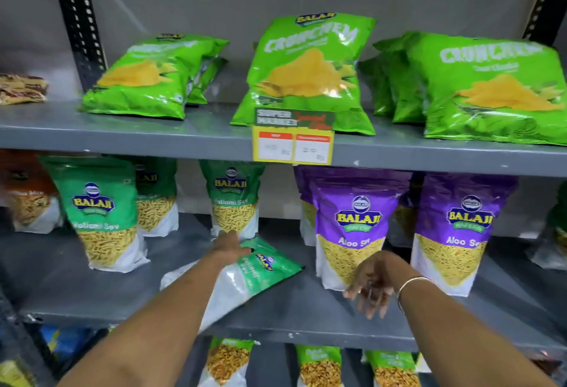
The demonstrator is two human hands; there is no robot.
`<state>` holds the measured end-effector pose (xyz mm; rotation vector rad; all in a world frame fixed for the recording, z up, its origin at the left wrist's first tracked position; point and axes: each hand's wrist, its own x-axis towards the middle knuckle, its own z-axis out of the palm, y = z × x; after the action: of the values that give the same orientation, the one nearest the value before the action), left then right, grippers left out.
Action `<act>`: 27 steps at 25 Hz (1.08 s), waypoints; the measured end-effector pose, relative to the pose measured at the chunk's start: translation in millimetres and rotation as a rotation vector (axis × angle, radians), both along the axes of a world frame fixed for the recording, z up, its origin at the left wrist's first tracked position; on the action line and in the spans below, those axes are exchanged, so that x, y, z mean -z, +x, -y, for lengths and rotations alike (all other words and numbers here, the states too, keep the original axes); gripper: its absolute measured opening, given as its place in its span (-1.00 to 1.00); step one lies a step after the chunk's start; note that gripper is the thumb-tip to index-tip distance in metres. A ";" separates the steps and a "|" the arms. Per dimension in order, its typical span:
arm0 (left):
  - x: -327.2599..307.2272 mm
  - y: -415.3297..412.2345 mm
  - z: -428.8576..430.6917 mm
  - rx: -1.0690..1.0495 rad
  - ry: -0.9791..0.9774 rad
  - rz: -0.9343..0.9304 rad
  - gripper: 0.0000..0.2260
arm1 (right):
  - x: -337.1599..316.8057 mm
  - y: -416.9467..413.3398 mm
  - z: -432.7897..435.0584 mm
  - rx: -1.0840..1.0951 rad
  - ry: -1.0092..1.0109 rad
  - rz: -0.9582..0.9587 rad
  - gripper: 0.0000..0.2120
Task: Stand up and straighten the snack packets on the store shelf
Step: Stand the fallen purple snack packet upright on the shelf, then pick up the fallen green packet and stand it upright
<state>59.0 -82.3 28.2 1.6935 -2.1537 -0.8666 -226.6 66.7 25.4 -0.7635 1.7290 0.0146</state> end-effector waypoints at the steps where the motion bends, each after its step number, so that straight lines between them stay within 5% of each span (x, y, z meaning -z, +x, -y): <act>1: 4.0 24.0 16.8 -0.012 0.010 -0.006 -0.50 | 6.4 21.3 10.8 0.000 0.018 0.020 -0.82; 6: 19.0 108.1 48.5 0.125 0.235 -0.036 -0.79 | 38.4 134.6 55.6 0.522 -0.361 0.135 -0.73; 12: 38.2 130.4 60.4 0.212 0.750 -0.425 -0.84 | 60.1 195.9 83.4 1.216 -0.645 0.486 -0.93; 17: 31.4 138.7 61.5 0.272 0.756 -0.348 -0.83 | 41.6 196.1 66.8 1.142 -0.741 0.610 -0.92; 20: 16.2 141.0 65.7 0.328 0.730 -0.283 -0.83 | 14.0 183.6 58.3 1.069 -0.809 0.605 -0.64; 23: -4.8 136.0 64.9 0.375 0.665 -0.286 -0.83 | -28.4 175.2 66.5 0.947 -0.868 0.524 -0.87; 27: -11.0 120.7 63.6 0.314 0.424 -0.347 -0.73 | -68.9 177.1 88.5 0.872 -1.000 0.383 -0.85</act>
<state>179.7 -145.9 39.2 1.2442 -2.1200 -1.6671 -49.5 -21.8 94.3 -0.5618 1.5007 -1.5704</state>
